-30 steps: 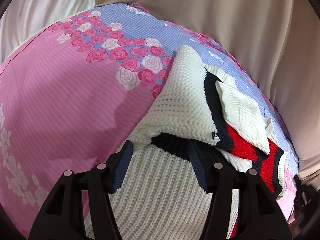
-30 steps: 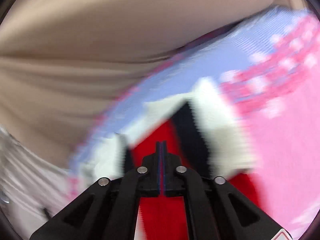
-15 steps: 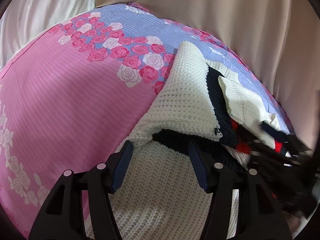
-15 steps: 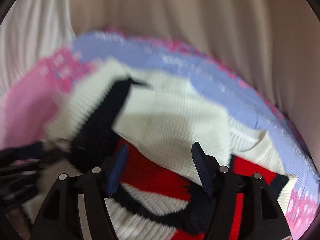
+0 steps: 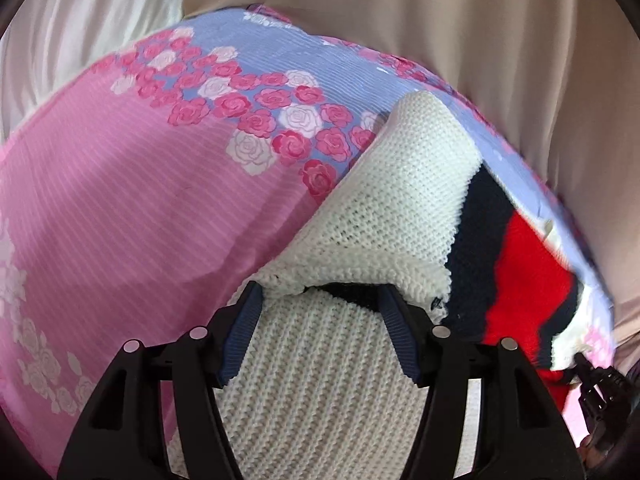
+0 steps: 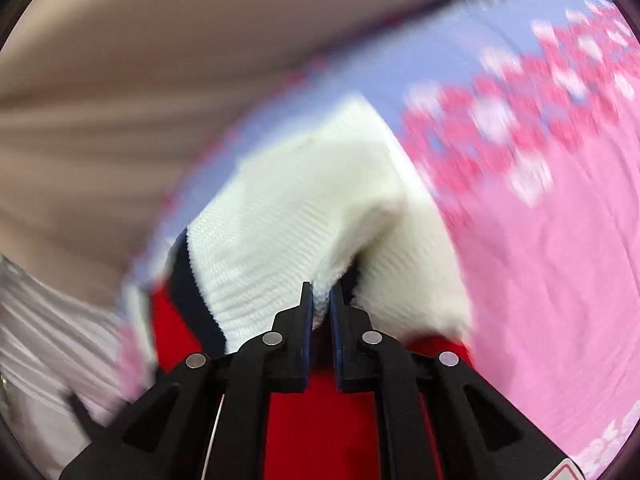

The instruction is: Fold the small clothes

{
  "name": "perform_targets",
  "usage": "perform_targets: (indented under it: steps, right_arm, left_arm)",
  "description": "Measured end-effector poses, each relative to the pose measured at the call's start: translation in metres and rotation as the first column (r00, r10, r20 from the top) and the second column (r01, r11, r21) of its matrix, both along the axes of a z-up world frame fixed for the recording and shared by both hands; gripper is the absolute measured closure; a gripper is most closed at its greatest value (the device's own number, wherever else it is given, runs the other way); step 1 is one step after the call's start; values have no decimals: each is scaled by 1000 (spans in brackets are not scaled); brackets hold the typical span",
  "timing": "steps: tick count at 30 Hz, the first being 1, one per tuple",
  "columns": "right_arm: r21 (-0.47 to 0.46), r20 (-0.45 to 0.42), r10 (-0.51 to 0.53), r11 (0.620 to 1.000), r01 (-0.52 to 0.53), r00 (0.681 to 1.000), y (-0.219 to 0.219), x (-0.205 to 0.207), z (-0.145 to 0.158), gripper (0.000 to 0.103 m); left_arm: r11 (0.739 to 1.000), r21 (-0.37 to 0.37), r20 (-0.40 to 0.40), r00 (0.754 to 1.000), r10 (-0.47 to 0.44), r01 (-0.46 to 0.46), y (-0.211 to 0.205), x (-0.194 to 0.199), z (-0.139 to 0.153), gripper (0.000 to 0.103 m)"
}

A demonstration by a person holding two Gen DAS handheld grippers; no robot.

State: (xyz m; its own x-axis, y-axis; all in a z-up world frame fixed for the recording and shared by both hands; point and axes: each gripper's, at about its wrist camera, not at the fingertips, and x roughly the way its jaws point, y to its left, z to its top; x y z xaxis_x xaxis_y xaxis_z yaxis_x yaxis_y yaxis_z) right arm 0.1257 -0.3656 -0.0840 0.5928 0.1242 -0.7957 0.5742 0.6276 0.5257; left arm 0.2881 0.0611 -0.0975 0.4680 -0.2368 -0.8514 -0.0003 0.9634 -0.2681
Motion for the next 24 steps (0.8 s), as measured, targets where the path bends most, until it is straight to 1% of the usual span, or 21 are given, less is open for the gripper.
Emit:
perform_targets:
  steps: [1,2,4,5,6,7,8,9,10,11,12,14,15,16,17,18,19,20,21,23,24]
  right_arm:
    - [-3,13,-2,1000,2,1000,2,-2,1,91]
    - [-1,31,-3,1000,3,1000,3,-3,4,87]
    - [6,74,-3,1000,2,997,4,-5,12,73]
    - [6,89,-7,1000,7,996,2,-8,16,62]
    - [1,98,-18,1000,18,995,-1,-7,19,58]
    - [0,99,-30,1000,30,995,-5,-5,18,58]
    - [9,97,-39,999,39,994,-12,-6,18,61]
    - [20,96,-39,999,37,995,-16,-3,15,88]
    - [13,84,-43,999,42,996,-23,2,14,96]
    - [5,96,-53,999,53,994,-26,1,20,97]
    - [2,161,-65,998,65,985,-27,-3,32,97]
    - [-56,202,-65,995,78,977,-34,-14,47,98]
    - [-82,172,-58,994,73,983,-39,-12,45,98]
    - [-91,111,-55,994,65,992,-44,-8,35,99]
    - [-68,25,-45,997,47,999,-51,-6,17,100]
    - [-58,1,-45,997,45,999,-54,-7,10,102]
    - [-55,10,-45,997,45,999,-54,-10,12,103]
    - [-69,16,-50,996,51,999,-53,-13,19,101]
    - [-91,25,-60,994,62,998,-51,-19,26,93]
    - [-124,49,-65,990,71,997,-49,-27,40,81]
    - [-135,61,-60,989,68,996,-48,-28,46,71]
  left_arm:
    - [1000,12,2,1000,-4,3,-2,-1,0,42]
    - [1000,20,3,1000,-6,6,-3,-1,1,42]
    - [1000,20,0,1000,-8,8,-3,0,1,42]
    - [1000,21,-1,1000,-10,10,-3,0,1,42]
    - [1000,24,-3,1000,-11,11,-3,1,1,42]
    - [1000,25,-3,1000,-9,9,-3,1,1,42]
    - [1000,28,-4,1000,-7,7,-3,1,1,42]
    - [1000,29,-5,1000,-3,3,-4,0,2,42]
    - [1000,29,-5,1000,1,-1,-4,0,2,42]
    - [1000,26,-5,1000,6,-6,-4,0,3,42]
    - [1000,20,-6,1000,10,-10,-3,-1,4,42]
    - [1000,28,-3,1000,-5,5,-5,-3,3,42]
    - [999,37,-2,1000,-18,18,-6,-5,3,42]
    - [998,45,0,999,-33,33,-8,-7,3,42]
    - [998,44,1,999,-46,46,-9,-11,5,43]
    - [998,12,14,998,-63,63,-7,-16,10,43]
    - [997,-10,29,997,-71,71,-5,-21,17,43]
    - [997,-24,42,996,-73,74,-3,-26,25,43]
    - [996,-56,57,996,-72,75,0,-30,37,42]
    - [990,-123,73,996,-56,64,6,-29,55,40]
    - [988,-142,79,996,-47,58,5,-21,62,39]
